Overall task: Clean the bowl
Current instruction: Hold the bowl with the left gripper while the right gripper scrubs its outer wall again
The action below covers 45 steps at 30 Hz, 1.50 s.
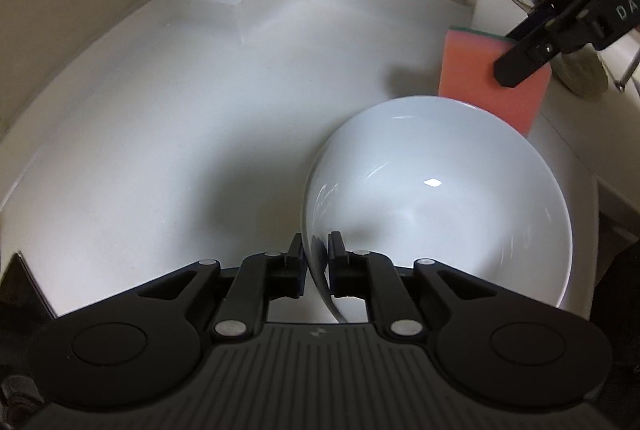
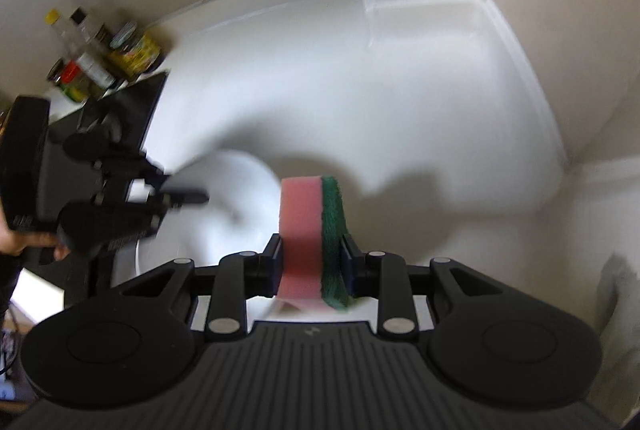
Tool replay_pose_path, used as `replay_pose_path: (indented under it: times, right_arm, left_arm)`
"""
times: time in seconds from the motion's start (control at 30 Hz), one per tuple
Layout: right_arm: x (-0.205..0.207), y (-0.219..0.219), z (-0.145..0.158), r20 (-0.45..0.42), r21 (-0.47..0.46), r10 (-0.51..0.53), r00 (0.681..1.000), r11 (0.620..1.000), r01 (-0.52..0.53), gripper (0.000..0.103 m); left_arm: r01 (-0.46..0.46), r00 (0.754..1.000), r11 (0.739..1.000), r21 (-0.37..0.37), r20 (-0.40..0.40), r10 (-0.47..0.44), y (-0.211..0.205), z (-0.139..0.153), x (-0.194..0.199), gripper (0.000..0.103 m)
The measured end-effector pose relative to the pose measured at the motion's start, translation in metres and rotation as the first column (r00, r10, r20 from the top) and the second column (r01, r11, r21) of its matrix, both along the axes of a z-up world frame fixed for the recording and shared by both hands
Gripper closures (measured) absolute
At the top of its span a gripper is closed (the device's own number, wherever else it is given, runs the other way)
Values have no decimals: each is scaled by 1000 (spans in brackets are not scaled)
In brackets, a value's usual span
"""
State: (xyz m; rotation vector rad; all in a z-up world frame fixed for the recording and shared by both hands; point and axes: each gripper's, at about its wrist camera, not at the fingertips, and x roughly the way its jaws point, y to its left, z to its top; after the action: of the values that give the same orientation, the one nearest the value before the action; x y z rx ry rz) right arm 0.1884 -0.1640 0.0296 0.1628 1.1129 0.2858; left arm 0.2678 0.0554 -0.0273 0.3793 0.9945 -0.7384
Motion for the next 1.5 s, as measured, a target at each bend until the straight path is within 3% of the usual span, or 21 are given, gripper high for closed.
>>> replay_pose_path:
  times: [0.07, 0.13, 0.23, 0.37, 0.47, 0.53, 0.6, 0.7, 0.77, 0.83, 0.87, 0.9, 1.0, 1.1, 1.17, 1.2, 1.23, 1.33, 1.43, 1.5]
  right_arm:
    - [6, 7, -3, 3, 5, 1, 1000, 1000, -1, 78]
    - [7, 12, -7, 5, 14, 6, 1000, 1000, -6, 78]
    - [-8, 2, -10, 6, 45, -17, 1000, 999, 17, 78]
    - [-14, 4, -16, 15, 33, 10, 1000, 999, -11, 78]
    - [-5, -1, -14, 21, 31, 22, 1000, 999, -23, 78]
    - [7, -2, -11, 41, 36, 10, 999, 999, -12, 78]
    - [17, 0, -9, 61, 25, -3, 998, 1000, 2, 78]
    - [20, 3, -9, 72, 25, -9, 997, 1000, 7, 78]
    - [19, 5, -10, 72, 35, -9, 997, 999, 6, 78]
    - [16, 4, -10, 75, 50, -23, 997, 999, 19, 78]
    - [14, 5, -10, 80, 54, -33, 996, 998, 29, 78]
    - [12, 6, -10, 83, 57, -42, 996, 998, 38, 78]
    - [7, 10, -10, 89, 53, -48, 995, 998, 43, 78]
    - [5, 17, -8, 99, 10, -6, 995, 1000, 5, 78]
    - [10, 16, -8, 103, 9, 0, 995, 1000, -1, 78]
    - [12, 16, -8, 109, 9, -1, 994, 1000, 0, 78]
    - [15, 16, -9, 117, 7, -4, 993, 1000, 3, 78]
    - [16, 22, -10, 134, -11, 12, 991, 1000, -11, 78]
    - [13, 24, -10, 132, -1, 23, 991, 1000, -23, 78]
    - [11, 25, -11, 133, 7, 21, 991, 1000, -22, 78]
  left_arm:
    - [-152, 987, 988, -24, -46, 151, 10, 1, -1, 87]
    - [-300, 952, 953, -51, -88, 295, 23, 0, -9, 88]
    - [-389, 919, 918, -71, -90, 383, 29, -2, -24, 95]
    - [-280, 959, 960, -30, -47, 278, 25, 0, -24, 96]
    - [-87, 996, 995, 41, -7, 88, 13, 2, -17, 93]
    - [61, 998, 996, 58, -4, -61, 7, 3, -11, 91]
    - [98, 995, 995, 34, -37, -96, 9, 4, 0, 92]
    - [-88, 995, 996, -21, -49, 87, 21, 10, 4, 84]
    - [-240, 969, 970, -35, -63, 238, 31, 13, -10, 85]
    - [-325, 944, 945, -29, -77, 322, 35, 13, -23, 88]
    - [-346, 936, 938, -30, -84, 342, 35, 11, -28, 95]
    - [-346, 936, 938, -27, -77, 343, 33, 10, -33, 94]
    - [-259, 965, 966, 20, -35, 260, 26, 10, -34, 95]
    - [-54, 998, 995, 87, -18, 56, 12, 12, -22, 93]
    - [114, 993, 986, 117, -11, -114, 4, 13, -15, 90]
    - [153, 988, 981, 116, -21, -151, 3, 13, -12, 90]
    - [131, 991, 985, 110, -35, -128, 4, 14, -8, 90]
    - [-46, 997, 993, 110, -50, 52, 7, 18, -5, 85]
    - [-229, 972, 964, 134, -22, 234, 10, 20, -26, 86]
    - [-303, 952, 944, 128, -8, 307, 11, 19, -38, 88]
